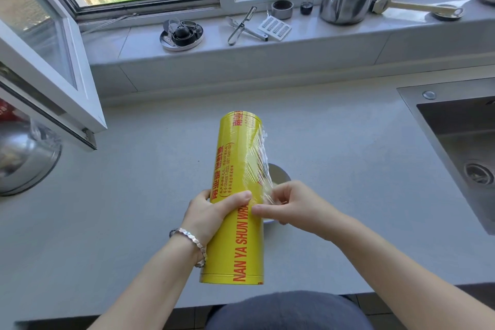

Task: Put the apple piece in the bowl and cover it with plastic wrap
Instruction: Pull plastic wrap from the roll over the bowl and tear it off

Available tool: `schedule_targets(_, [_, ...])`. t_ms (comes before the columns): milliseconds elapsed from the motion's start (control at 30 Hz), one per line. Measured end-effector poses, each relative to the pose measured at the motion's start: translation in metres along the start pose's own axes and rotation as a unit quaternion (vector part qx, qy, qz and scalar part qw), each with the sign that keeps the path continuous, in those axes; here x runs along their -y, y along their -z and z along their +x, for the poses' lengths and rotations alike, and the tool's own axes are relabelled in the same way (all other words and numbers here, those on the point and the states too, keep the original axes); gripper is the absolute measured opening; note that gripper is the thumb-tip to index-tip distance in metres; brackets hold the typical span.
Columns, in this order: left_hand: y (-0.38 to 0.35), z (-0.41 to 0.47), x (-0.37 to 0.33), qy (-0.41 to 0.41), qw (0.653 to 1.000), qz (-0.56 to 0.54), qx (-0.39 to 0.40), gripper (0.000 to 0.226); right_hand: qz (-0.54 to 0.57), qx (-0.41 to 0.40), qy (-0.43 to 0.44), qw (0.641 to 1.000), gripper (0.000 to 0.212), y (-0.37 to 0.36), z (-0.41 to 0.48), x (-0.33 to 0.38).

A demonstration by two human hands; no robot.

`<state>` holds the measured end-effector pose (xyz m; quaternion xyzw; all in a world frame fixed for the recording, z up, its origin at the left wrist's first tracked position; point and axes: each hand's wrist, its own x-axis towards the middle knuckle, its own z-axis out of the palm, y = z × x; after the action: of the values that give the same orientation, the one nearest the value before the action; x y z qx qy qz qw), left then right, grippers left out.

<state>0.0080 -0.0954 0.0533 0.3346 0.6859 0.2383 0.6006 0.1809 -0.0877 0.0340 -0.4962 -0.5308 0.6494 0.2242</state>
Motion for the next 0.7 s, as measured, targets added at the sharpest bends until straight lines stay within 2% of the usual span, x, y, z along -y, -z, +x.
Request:
schedule_targets(33, [0.001, 0.0, -0.001, -0.001, 1.0, 0.002, -0.002, 0.075, -0.025, -0.008, 0.007, 1.0, 0.032, 0.0, 0.0, 0.0])
schedule_targets(100, [0.002, 0.001, -0.002, -0.002, 1.0, -0.001, -0.007, 0.082, -0.048, -0.03, 0.033, 0.998, 0.03, -0.001, 0.0, -0.001])
schedule_targets(200, [0.004, 0.003, -0.004, -0.007, 1.0, -0.009, -0.013, 0.094, -0.017, -0.036, 0.069, 0.997, 0.026, -0.007, -0.002, -0.002])
schedule_targets(333, [0.003, 0.002, -0.006, -0.011, 1.0, -0.006, -0.013, 0.083, 0.039, -0.043, 0.082, 0.995, 0.029, -0.012, -0.003, -0.003])
schedule_targets(400, [0.003, 0.003, -0.006, -0.007, 1.0, -0.01, -0.015, 0.079, 0.078, -0.035, 0.076, 0.993, 0.025, -0.013, -0.002, -0.003])
schedule_targets(533, [0.003, 0.005, -0.006, -0.001, 1.0, -0.019, -0.016, 0.087, 0.128, 0.004, 0.066, 0.99, 0.019, -0.015, -0.002, -0.002])
schedule_targets(700, [0.003, 0.003, -0.006, 0.0, 1.0, -0.008, -0.017, 0.079, 0.105, 0.049, -0.01, 0.993, 0.016, -0.01, -0.002, 0.0])
